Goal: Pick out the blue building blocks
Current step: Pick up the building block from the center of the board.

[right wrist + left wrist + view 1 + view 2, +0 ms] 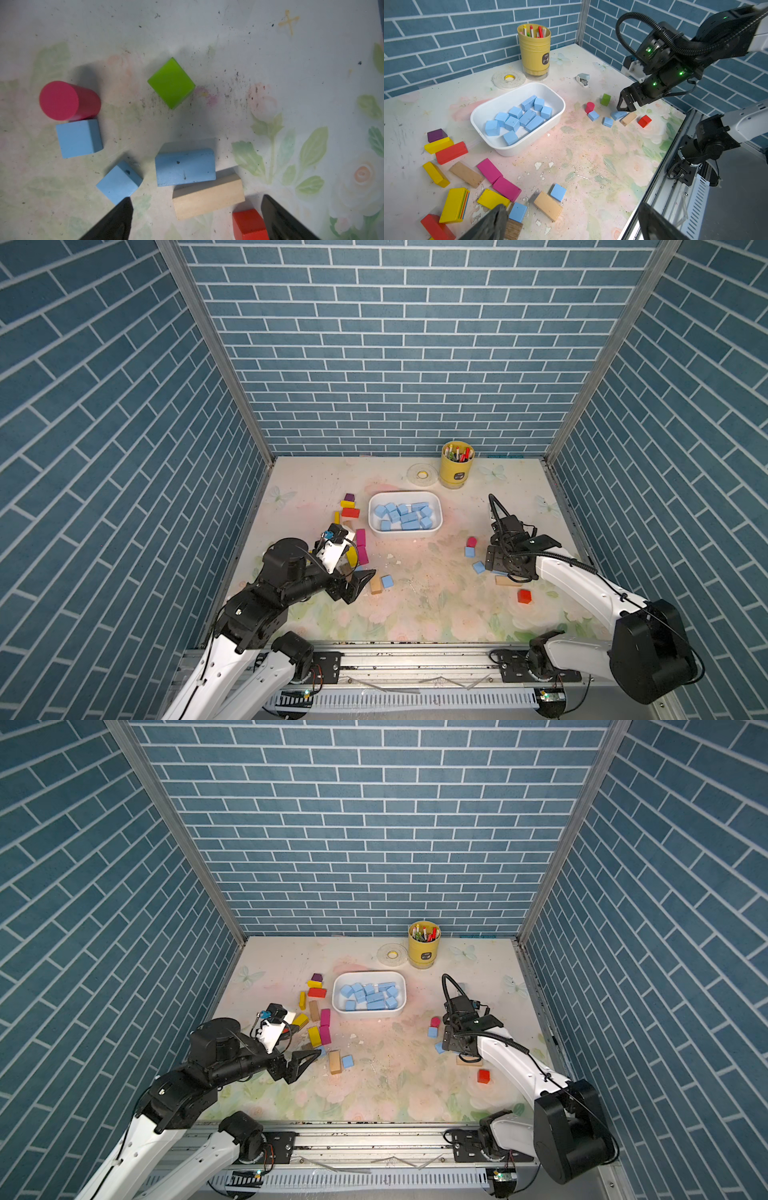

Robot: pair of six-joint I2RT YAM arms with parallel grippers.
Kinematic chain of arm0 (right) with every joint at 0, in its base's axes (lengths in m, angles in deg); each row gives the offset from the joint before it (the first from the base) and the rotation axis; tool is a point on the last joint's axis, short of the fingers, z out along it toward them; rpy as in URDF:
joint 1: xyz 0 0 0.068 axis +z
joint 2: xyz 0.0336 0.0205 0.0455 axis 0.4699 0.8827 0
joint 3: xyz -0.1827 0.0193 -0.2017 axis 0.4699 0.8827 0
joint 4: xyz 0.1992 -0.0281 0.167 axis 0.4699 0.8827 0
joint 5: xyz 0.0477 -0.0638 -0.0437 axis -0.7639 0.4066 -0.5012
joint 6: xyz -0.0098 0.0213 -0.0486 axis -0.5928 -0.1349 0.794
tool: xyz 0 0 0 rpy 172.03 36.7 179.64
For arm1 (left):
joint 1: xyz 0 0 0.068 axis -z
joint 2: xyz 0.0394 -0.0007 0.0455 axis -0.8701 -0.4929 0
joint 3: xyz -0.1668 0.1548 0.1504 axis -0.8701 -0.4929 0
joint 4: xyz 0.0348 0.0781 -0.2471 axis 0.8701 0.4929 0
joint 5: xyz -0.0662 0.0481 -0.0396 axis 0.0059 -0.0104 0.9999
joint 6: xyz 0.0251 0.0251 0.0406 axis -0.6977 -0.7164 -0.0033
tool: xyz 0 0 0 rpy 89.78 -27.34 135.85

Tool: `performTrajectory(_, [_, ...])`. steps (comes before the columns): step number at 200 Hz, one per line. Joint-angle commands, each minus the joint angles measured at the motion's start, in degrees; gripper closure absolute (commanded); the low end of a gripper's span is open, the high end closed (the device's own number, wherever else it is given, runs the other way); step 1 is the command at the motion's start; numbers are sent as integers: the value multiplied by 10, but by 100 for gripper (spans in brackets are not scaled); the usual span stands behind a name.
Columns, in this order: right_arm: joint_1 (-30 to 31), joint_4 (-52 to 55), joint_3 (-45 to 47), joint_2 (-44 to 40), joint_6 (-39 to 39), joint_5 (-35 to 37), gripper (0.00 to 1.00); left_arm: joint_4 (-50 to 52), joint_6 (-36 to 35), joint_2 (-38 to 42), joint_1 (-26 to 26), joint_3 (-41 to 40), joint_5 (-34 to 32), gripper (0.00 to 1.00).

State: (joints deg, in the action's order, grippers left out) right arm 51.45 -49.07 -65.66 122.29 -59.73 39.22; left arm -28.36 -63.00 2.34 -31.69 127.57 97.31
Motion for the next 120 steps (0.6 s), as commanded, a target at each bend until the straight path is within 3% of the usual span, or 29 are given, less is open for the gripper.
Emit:
performTrajectory(1, [-6, -14, 8, 16, -21, -10, 7, -18, -10, 13, 0, -8, 11, 1])
performTrajectory(120, [-25, -71, 25, 81, -8, -48, 26, -18, -10, 16, 0, -10, 12, 1])
